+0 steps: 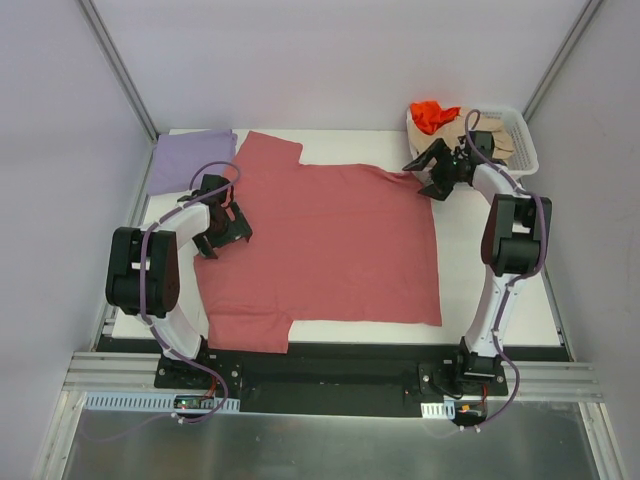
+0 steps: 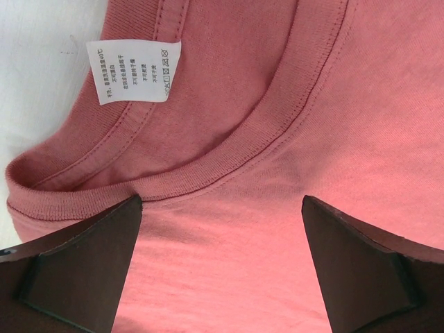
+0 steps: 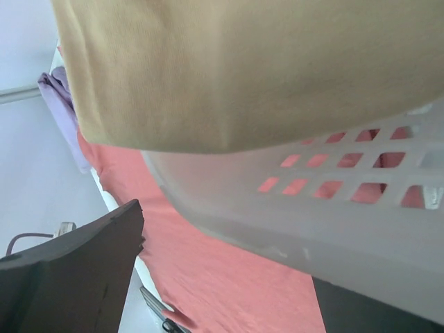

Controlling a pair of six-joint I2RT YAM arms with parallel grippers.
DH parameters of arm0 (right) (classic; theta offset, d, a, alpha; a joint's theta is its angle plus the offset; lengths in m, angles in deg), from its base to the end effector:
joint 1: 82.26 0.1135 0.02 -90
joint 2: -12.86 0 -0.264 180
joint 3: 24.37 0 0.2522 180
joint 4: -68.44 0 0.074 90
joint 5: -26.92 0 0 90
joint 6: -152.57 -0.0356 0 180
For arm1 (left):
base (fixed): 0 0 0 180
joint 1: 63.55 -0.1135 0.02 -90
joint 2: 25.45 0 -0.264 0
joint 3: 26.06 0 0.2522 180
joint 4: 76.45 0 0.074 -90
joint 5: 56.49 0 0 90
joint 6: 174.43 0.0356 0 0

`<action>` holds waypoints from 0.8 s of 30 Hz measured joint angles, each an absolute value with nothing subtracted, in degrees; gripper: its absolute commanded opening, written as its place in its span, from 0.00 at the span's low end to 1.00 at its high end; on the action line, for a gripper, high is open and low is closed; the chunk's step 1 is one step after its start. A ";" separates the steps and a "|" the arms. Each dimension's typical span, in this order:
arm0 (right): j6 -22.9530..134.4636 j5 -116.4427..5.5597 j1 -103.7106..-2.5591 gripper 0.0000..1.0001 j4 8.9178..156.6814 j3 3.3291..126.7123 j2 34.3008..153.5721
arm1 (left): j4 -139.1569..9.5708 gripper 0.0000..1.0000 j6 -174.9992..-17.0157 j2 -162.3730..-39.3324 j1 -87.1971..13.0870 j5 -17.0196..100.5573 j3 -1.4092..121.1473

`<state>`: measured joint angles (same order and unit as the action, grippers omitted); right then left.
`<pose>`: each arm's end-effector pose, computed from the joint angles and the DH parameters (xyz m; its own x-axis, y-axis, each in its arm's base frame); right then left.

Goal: Fold and stack the t-shirts
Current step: Flatten out the tshirt

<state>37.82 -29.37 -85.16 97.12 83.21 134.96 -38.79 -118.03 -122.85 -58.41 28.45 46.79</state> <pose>0.4804 -0.0046 0.2030 -0.7724 0.3878 -0.5030 -0.0425 0.7586 0.6502 0.3334 -0.0268 0.1737 -0.7606 -0.4850 -0.4315 -0.4474 0.8733 -0.1930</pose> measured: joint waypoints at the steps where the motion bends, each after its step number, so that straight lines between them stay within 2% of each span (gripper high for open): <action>1: 37.53 -29.06 -85.20 0.94 96.97 83.21 134.96 | -38.81 0.99 -118.03 -122.83 -58.41 28.45 46.77; 7: 42.98 -27.84 -82.01 0.92 94.02 79.82 133.32 | -39.03 0.99 -117.99 -122.13 -58.41 28.45 46.03; 11: 52.79 -32.19 -77.44 0.92 94.85 79.16 131.59 | -39.05 0.99 -117.86 -122.02 -58.41 28.49 45.94; 17: 58.10 -35.49 -73.99 0.89 97.17 81.09 130.57 | -39.03 0.99 -117.81 -121.69 -58.41 28.49 45.70; 21: 56.79 -39.86 -74.29 0.85 98.78 83.36 130.59 | -39.05 0.99 -117.79 -121.19 -58.41 28.45 45.24; 24: 50.89 -36.73 -76.90 0.82 98.54 83.43 130.61 | -38.75 0.99 -117.79 -120.51 -58.43 28.43 44.82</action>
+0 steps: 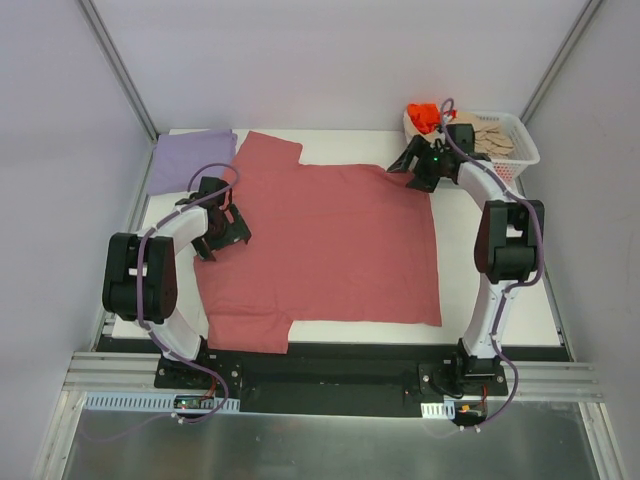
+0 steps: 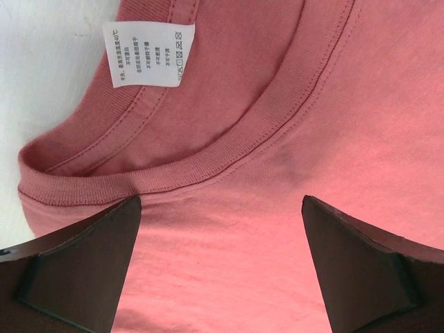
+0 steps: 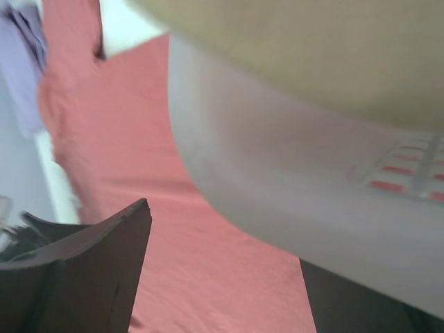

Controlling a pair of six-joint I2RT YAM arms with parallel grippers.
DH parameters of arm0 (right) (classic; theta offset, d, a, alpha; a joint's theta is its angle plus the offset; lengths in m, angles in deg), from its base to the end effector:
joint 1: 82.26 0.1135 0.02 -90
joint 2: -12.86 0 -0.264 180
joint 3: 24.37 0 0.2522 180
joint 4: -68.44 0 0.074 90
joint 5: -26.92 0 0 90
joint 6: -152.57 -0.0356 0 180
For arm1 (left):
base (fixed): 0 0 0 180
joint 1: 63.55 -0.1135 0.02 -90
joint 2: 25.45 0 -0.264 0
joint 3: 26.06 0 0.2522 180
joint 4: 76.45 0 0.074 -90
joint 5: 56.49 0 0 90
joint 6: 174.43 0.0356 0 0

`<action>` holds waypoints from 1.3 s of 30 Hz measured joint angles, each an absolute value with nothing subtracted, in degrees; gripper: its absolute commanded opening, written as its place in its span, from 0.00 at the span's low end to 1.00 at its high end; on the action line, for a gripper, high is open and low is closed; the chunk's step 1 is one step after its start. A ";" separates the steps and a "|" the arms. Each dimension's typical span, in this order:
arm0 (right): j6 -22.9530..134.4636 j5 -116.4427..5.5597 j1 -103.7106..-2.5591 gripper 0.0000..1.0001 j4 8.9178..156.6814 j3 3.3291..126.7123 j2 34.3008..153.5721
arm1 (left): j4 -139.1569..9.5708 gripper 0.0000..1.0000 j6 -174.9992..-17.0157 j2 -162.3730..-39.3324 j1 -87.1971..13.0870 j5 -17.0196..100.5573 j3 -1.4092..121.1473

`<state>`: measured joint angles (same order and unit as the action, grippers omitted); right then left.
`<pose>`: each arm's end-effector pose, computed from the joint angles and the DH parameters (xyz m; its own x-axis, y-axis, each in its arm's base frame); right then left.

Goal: Fold and stack the t-shirts
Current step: Flatten out the tshirt

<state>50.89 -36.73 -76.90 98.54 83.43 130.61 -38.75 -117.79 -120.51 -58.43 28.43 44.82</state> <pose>0.4689 0.0599 0.2354 -0.7128 0.1153 -0.6918 -0.2836 0.8548 0.4347 0.3239 -0.0259 0.1766 -0.7597 -0.4819 -0.4366 -0.4435 0.8750 -0.1940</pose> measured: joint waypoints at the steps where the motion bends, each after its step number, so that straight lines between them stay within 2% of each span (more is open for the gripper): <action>1: 48.46 -34.96 -78.08 0.82 97.95 83.10 130.63 | -38.75 0.99 -117.79 -120.40 -58.43 28.43 44.82; 4: 43.02 -31.38 -82.03 0.89 97.62 81.57 130.65 | -38.77 0.99 -117.79 -120.12 -58.43 28.45 44.82; 10: 40.20 -30.70 -86.08 0.92 101.06 78.81 130.61 | -38.75 0.99 -117.79 -119.53 -58.43 28.45 44.63; 14: 39.50 -30.59 -87.91 1.00 101.08 74.57 130.44 | -38.75 0.99 -117.79 -119.27 -58.43 28.45 44.60; 16: 40.37 -30.79 -88.94 0.97 99.83 72.39 129.67 | -38.72 0.99 -117.79 -119.05 -58.43 28.45 44.50; 30: 48.85 -37.76 -91.10 0.96 94.91 53.92 109.74 | -38.81 0.99 -117.77 -118.28 -58.43 28.64 44.10; 39: 53.47 -56.67 -89.62 0.96 104.01 48.87 97.78 | -38.88 0.99 -117.73 -117.17 -58.43 28.80 43.88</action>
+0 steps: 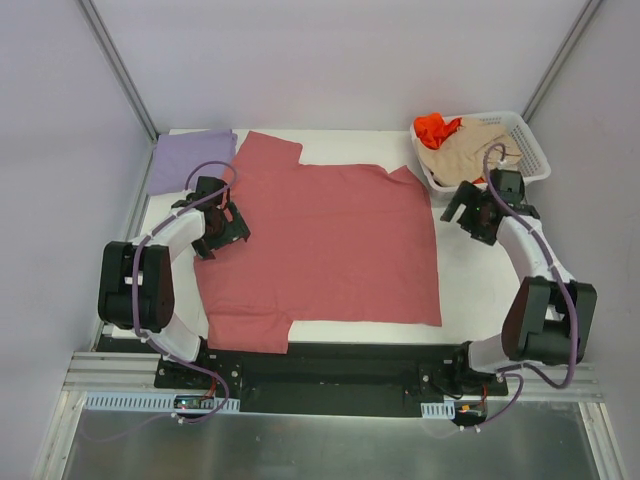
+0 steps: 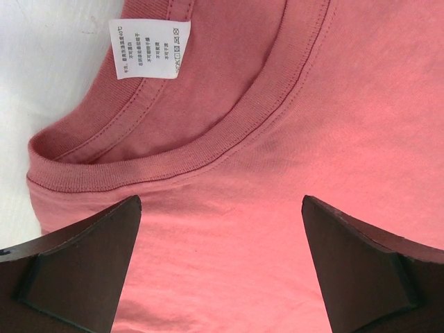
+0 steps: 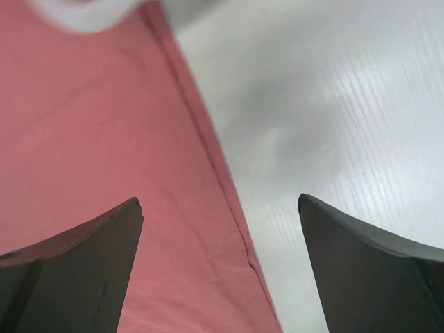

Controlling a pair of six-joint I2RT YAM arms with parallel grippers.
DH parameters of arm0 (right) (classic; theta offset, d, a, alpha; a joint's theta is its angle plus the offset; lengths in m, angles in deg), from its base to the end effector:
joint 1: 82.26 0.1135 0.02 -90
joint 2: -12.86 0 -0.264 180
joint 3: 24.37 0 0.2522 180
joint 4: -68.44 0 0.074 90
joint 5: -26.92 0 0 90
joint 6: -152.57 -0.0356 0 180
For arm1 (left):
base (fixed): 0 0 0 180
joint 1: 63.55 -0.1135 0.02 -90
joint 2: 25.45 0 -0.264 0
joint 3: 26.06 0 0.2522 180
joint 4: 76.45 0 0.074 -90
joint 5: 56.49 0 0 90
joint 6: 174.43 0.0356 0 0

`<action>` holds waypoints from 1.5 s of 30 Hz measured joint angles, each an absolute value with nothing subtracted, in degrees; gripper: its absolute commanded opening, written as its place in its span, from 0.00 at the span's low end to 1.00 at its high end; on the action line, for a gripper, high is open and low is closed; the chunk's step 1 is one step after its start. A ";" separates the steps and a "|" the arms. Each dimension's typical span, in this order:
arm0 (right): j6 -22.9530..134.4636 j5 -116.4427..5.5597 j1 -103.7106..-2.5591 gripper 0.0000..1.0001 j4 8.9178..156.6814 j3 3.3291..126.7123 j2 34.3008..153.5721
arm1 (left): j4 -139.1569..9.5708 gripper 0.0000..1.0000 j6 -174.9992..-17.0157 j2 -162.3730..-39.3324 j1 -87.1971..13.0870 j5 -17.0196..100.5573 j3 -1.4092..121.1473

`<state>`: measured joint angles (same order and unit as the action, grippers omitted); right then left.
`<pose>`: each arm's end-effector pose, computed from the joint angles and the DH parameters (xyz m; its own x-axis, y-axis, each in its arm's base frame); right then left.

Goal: Fold and stack the t-shirts
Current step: Flatten out the tshirt

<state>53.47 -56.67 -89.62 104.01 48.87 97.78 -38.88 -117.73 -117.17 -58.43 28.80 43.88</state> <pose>0.3157 -0.0368 0.2451 -0.7109 0.2503 -0.6573 0.1667 0.9679 0.1883 0.3169 -0.0255 0.1896 -0.7421 -0.4829 -0.4649 -0.4309 0.8749 -0.2208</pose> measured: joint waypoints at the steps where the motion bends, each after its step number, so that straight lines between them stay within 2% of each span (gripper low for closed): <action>1: 55.32 -58.13 -88.31 0.96 104.82 48.83 96.21 | -38.90 0.99 -117.73 -116.97 -58.43 28.80 43.84; 6: 64.92 -62.53 -72.59 0.96 103.77 57.02 94.39 | -39.51 0.99 -117.73 -116.49 -58.43 28.78 43.01; 10: 69.58 -64.47 -63.85 0.96 101.19 72.85 107.55 | -39.58 0.99 -117.73 -116.54 -58.43 28.78 42.81; 17: 70.10 -67.07 -63.45 0.96 104.84 103.71 139.96 | -39.73 0.99 -117.73 -116.58 -58.82 28.08 42.75; 22: 69.90 -68.69 -64.83 0.96 110.08 118.18 153.69 | -39.73 0.99 -117.73 -117.74 -59.54 27.05 42.72; 27: 66.67 -67.36 -66.89 0.96 112.92 119.18 155.77 | -39.75 0.99 -117.73 -118.59 -59.87 26.79 42.70; 35: 59.76 -57.91 -70.82 0.96 113.10 121.92 158.56 | -39.75 0.99 -117.73 -119.33 -59.92 26.33 42.70; 43: 58.91 -59.44 -70.78 0.98 113.62 124.63 159.94 | -39.64 0.99 -117.73 -119.64 -59.92 25.82 42.99; 45: 59.65 -59.97 -70.78 0.94 113.54 125.00 159.94 | -39.42 0.99 -117.64 -119.84 -59.92 25.67 43.58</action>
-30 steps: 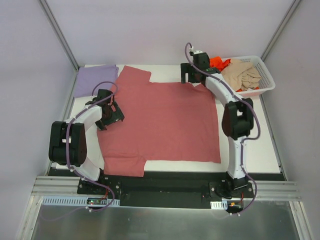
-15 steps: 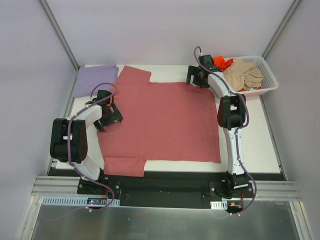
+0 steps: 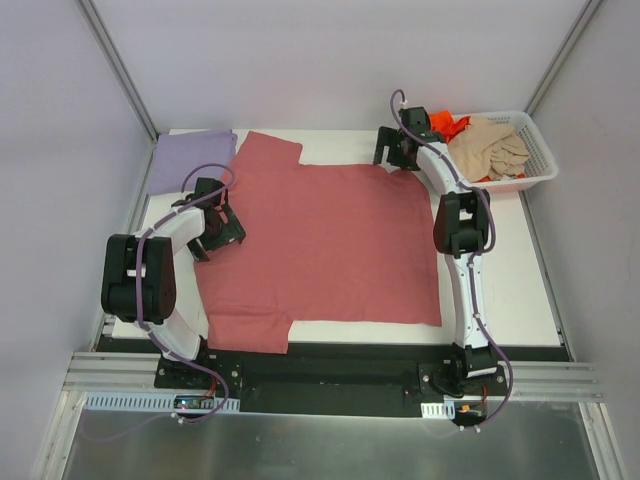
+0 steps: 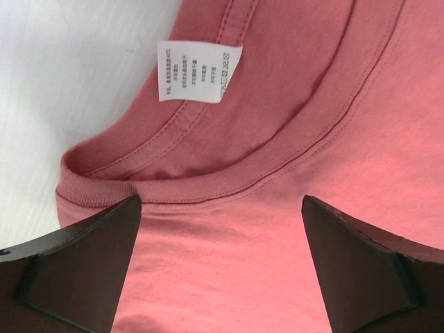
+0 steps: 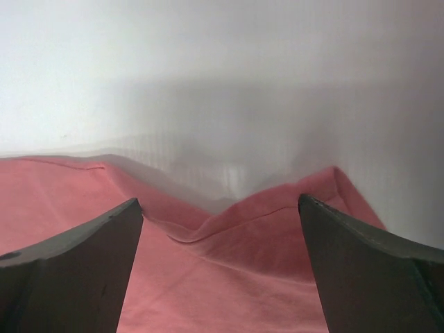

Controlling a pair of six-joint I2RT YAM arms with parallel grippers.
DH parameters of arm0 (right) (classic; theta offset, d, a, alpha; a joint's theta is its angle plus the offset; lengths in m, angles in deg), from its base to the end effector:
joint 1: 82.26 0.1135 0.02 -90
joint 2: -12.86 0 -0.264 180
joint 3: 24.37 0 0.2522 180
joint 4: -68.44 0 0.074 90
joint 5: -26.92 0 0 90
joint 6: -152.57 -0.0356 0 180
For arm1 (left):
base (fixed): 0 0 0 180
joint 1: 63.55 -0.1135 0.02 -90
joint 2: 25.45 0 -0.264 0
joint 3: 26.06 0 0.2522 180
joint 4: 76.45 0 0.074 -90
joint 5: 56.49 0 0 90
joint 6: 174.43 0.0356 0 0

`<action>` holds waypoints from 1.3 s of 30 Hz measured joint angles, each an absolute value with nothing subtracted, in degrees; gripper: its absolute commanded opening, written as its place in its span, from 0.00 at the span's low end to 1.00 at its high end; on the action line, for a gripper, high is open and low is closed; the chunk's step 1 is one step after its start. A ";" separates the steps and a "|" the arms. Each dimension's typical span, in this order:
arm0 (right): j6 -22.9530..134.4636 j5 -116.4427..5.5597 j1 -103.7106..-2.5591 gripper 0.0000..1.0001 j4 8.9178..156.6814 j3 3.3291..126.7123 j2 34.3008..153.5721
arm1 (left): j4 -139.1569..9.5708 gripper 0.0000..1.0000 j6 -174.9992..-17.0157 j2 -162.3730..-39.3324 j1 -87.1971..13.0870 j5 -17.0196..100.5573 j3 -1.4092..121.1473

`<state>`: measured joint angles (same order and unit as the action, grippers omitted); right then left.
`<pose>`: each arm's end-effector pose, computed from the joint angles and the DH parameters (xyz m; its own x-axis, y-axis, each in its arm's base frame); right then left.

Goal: Fold and stack the t-shirts
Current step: Flatten out the tshirt

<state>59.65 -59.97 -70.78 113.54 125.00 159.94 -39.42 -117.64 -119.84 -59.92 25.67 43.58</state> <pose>0.5621 0.1161 0.1926 -0.6772 -0.0856 -0.7308 -0.2035 0.9763 0.0742 0.3206 -0.0155 0.1749 -0.7348 -0.4971 -0.4615 -0.4830 0.8612 -0.1584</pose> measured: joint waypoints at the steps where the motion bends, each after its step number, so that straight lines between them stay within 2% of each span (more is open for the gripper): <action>1: 61.27 -60.38 -70.82 0.85 113.19 125.06 159.94 | -39.44 0.99 -117.57 -119.88 -59.92 25.58 43.88; 3: 64.48 -61.54 -70.84 0.71 112.75 125.06 159.94 | -39.40 0.99 -117.44 -119.90 -59.92 25.52 44.63; 6: 70.14 -64.06 -70.73 0.61 111.83 123.58 159.44 | -39.40 0.99 -117.40 -119.90 -59.92 25.52 45.68; 10: 77.36 -71.03 -69.88 0.57 110.96 117.30 156.53 | -39.40 0.99 -117.40 -119.84 -59.92 25.54 46.07; 19: 89.97 -79.95 -67.98 0.58 114.89 123.49 156.93 | -39.31 0.99 -117.40 -119.14 -59.92 25.54 46.05; 31: 114.08 -71.05 -68.17 0.60 116.03 118.05 156.88 | -39.27 0.99 -116.96 -117.67 -59.92 25.45 46.07; 37: 117.03 -75.05 -68.22 0.72 112.49 120.54 159.20 | -39.16 0.99 -116.96 -117.67 -59.92 25.32 46.29; 39: 116.79 -77.06 -67.87 0.71 109.49 121.24 160.14 | -39.03 0.99 -116.96 -117.67 -59.92 25.06 46.55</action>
